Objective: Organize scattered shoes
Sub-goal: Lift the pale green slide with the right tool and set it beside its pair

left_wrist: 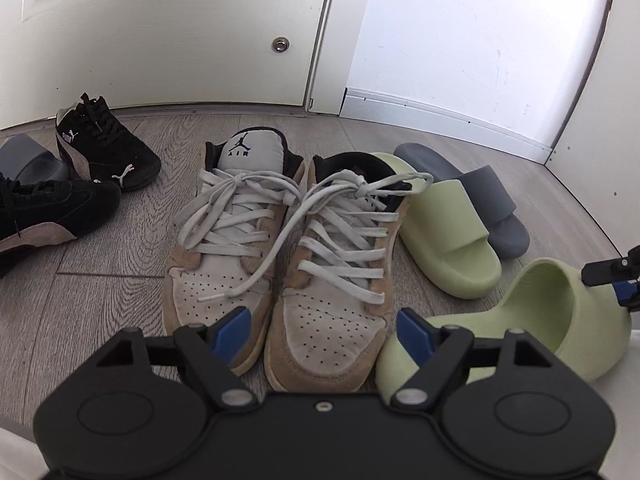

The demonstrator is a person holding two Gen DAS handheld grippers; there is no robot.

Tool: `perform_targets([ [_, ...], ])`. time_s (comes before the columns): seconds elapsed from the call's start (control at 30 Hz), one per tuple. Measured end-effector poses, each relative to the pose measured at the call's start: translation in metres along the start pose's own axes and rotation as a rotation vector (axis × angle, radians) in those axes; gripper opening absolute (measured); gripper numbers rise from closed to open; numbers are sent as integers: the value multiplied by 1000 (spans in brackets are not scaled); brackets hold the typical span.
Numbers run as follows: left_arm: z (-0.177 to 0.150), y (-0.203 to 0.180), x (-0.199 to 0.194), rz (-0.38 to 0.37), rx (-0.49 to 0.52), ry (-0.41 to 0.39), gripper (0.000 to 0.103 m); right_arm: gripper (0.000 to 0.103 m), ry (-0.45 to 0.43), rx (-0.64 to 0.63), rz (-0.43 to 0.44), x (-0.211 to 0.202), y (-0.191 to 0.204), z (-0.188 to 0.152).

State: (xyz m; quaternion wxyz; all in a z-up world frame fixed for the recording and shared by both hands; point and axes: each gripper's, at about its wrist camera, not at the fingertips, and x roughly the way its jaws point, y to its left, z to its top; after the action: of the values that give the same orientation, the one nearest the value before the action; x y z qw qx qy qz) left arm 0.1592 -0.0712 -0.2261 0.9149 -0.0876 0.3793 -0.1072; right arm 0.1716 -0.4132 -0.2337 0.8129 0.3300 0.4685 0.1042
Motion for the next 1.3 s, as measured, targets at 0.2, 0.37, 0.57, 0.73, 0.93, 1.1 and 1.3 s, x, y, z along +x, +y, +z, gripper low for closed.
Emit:
perform_targets([
  [0.2,1,4,-4,18,-14,-19,80,26,-185,222,46,-19,-15,-15],
  [0.37,2,6,-3,19,-27,-18,80,26,-342,298,24,-28,7,-33],
  [0.57,1,6,-6,20,-26,-38,80,27,-406,185,-160,-1,79,-78],
  [0.73,1,9,-8,8,-43,-46,80,27,-324,180,-172,28,89,-88],
  [0.93,4,13,-10,1,-68,-61,80,27,-251,284,-99,44,80,-74],
  [1.1,5,21,-11,-5,-105,-62,80,27,-189,365,-45,68,86,-72],
  [1.3,7,26,-9,-5,-146,-54,80,27,-188,541,51,105,86,-76],
])
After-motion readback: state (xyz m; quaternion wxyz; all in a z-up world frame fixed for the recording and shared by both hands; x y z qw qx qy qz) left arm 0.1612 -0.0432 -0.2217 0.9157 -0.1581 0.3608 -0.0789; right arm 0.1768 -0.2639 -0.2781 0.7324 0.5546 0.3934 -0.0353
